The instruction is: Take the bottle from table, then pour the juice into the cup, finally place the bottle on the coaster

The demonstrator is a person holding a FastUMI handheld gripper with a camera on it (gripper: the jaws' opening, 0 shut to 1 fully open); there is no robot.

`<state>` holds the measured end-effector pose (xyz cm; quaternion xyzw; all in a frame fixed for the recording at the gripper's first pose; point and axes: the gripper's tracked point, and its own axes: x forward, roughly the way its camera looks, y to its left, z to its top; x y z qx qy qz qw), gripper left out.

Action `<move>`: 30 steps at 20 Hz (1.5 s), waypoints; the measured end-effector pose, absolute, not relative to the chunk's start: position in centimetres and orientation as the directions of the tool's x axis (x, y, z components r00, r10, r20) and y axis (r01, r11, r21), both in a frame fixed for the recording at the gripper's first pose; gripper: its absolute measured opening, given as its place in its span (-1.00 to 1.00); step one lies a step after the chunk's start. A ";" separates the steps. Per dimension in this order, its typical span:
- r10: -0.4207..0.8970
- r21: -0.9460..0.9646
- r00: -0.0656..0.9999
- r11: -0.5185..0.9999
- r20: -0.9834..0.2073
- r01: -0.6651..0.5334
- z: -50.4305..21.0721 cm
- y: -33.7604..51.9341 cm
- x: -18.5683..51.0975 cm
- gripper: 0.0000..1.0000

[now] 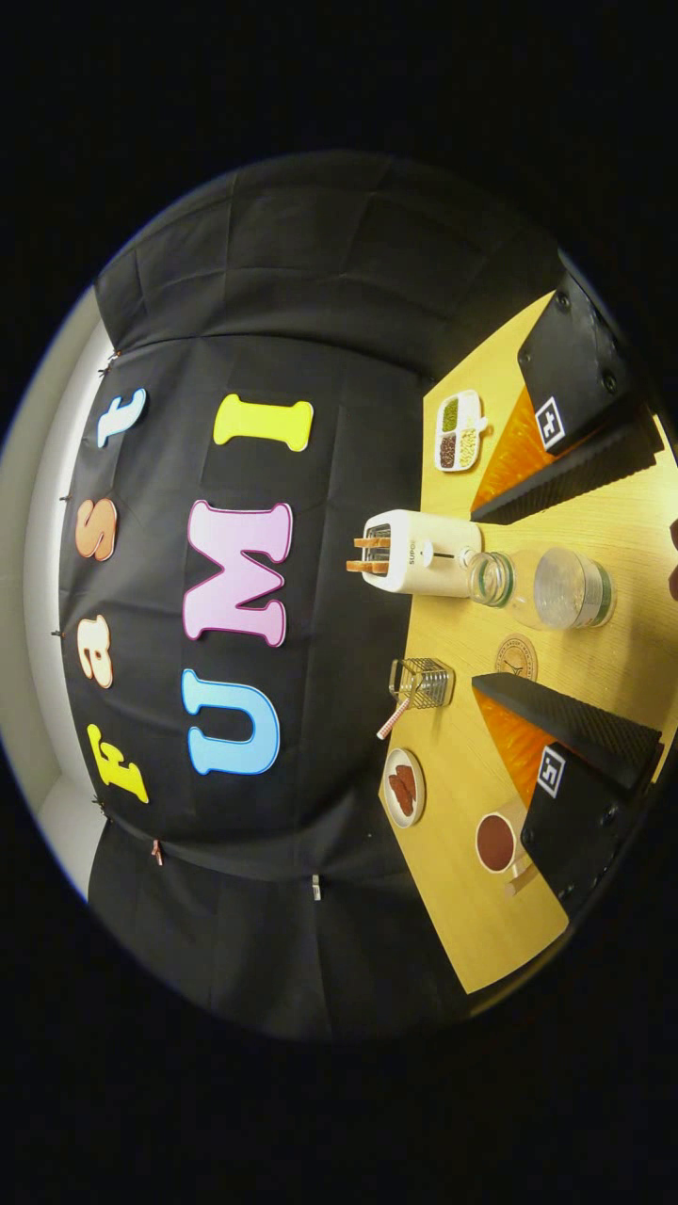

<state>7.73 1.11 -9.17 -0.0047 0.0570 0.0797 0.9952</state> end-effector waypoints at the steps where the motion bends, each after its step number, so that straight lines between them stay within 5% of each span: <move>1: 0.161 0.006 0.980 0.987 -0.120 -0.161 -9.7 1.2 7.9 0.95; 23: 0.160 0.037 0.973 0.987 -0.167 -0.156 -17.1 0.4 10.5 0.95; 26: 0.155 0.062 0.971 0.987 -0.185 -0.146 -18.1 0.3 10.7 0.67; 30: 0.154 0.090 0.969 0.986 -0.195 -0.138 -18.3 0.5 10.8 0.65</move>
